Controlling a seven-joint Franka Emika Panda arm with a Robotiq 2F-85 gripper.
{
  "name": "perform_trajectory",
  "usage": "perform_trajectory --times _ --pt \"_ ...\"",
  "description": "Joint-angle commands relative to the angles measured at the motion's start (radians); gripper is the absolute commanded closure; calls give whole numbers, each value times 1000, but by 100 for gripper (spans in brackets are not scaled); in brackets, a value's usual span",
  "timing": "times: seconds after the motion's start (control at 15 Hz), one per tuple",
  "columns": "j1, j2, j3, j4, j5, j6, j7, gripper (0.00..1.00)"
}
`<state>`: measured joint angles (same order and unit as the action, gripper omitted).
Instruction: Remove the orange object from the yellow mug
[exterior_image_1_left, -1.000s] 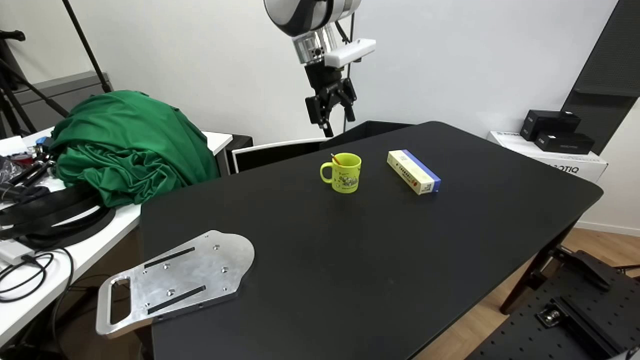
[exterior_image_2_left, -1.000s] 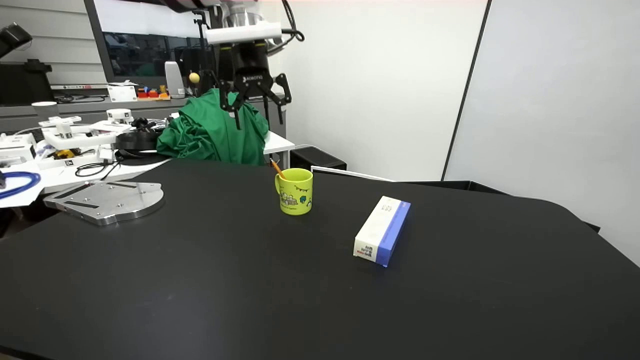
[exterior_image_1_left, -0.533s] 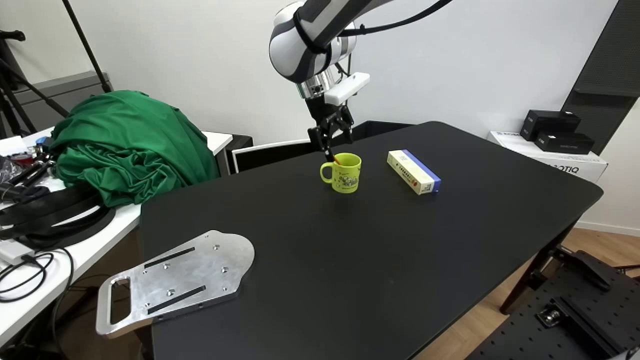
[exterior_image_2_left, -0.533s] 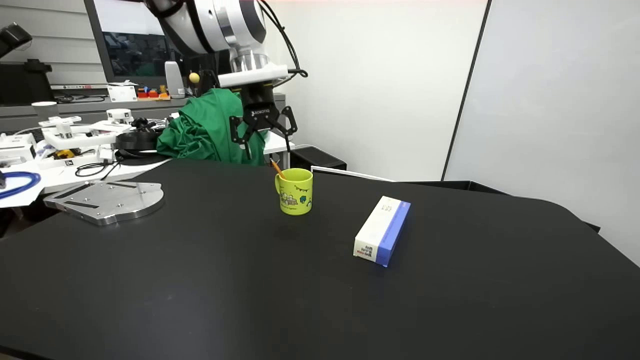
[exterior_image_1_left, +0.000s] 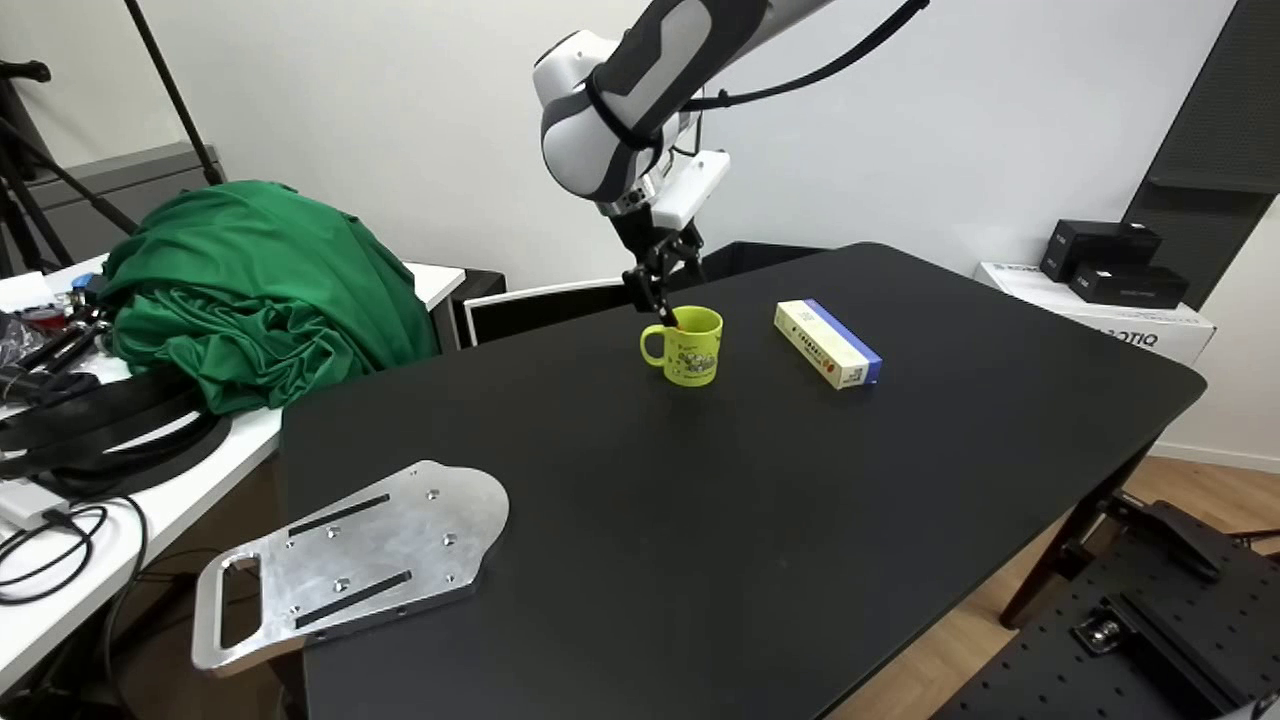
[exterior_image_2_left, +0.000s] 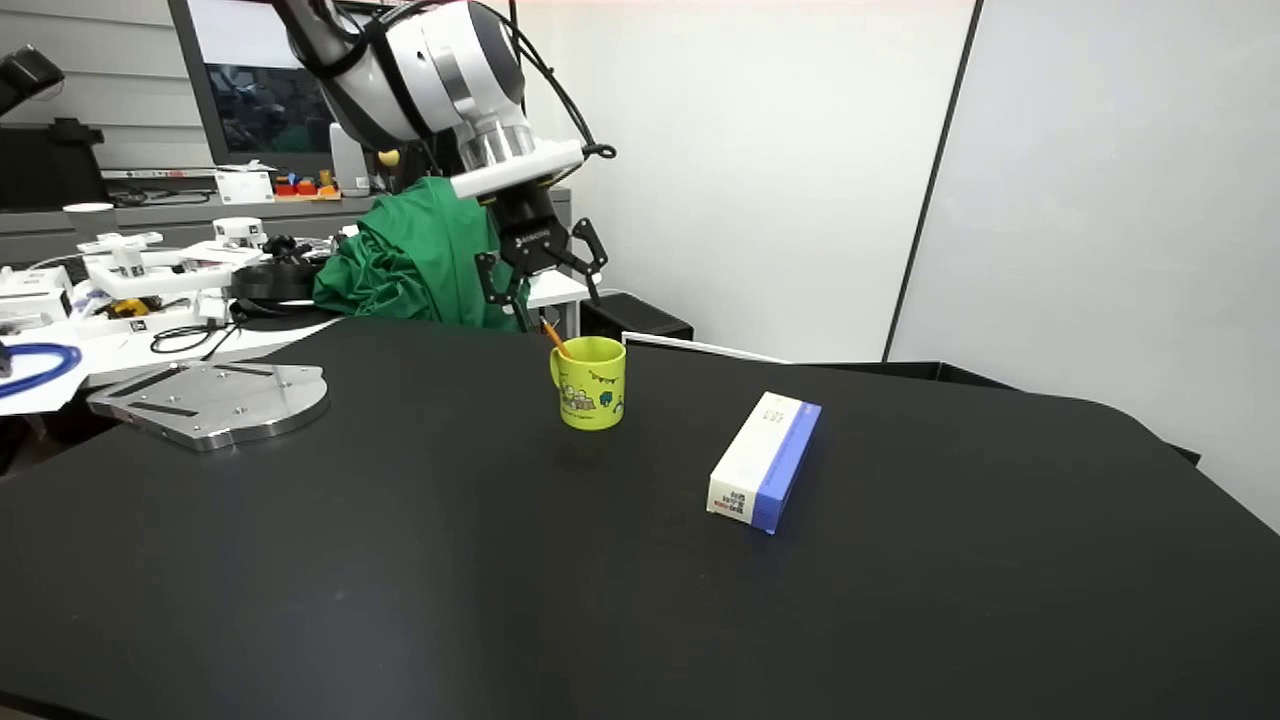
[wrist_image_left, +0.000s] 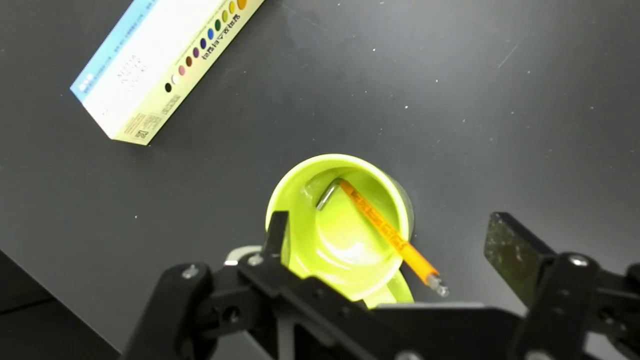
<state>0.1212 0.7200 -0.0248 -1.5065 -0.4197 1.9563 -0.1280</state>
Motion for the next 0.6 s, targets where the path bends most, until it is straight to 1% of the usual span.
perform_trajectory --times 0.0,0.53 --pt "17 18 -19 24 -41 7 30 0" --pt "22 32 -28 27 -59 47 51 0"
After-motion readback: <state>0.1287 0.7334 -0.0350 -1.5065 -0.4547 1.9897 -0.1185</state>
